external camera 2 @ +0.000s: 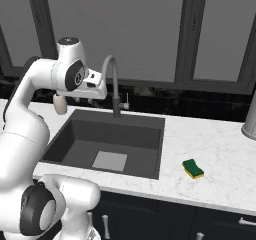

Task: Pick the pan and sponge and place them into the sink. Then turn on the water.

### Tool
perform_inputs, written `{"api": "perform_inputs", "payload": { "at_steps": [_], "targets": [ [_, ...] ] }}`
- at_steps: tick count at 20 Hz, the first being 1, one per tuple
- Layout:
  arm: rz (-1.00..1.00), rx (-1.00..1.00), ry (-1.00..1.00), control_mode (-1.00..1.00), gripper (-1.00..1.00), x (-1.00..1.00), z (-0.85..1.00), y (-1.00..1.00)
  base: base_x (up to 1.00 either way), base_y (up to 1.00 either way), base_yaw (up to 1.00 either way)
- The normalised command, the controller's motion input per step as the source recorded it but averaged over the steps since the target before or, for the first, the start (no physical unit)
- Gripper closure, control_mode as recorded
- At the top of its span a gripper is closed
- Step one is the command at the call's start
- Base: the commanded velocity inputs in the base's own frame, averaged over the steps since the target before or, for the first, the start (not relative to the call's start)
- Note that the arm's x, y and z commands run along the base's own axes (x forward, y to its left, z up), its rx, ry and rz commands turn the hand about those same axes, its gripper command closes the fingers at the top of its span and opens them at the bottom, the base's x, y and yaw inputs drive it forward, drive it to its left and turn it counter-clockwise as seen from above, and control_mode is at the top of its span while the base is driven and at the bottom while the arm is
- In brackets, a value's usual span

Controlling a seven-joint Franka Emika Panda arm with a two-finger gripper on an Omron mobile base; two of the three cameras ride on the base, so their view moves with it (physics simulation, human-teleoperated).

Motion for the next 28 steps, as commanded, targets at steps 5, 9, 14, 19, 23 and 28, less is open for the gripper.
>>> {"api": "perform_inputs", "payload": {
  "at_steps": [5,9,14,19,23,28],
  "targets": [
    [0.0,0.0,-0.03,-1.0,-1.0,-0.2,0.0,0.0,0.0,0.0,0.0],
    [0.0,0.0,0.0,-1.0,-1.0,-0.44,-0.01,0.13,0.0,0.0,0.0],
    [0.0,0.01,0.02,-1.0,-1.0,-0.46,-0.12,0.24,0.0,0.0,0.0],
    [0.03,0.04,0.05,-1.0,-1.0,-0.36,-0.2,0.37,0.0,0.0,0.0],
    [0.02,0.08,0.03,-1.0,-1.0,-0.13,-0.31,0.59,0.0,0.0,0.0],
    [0.01,0.1,0.08,-1.0,-1.0,-0.04,-0.25,0.63,0.0,0.0,0.0]
  ]
}}
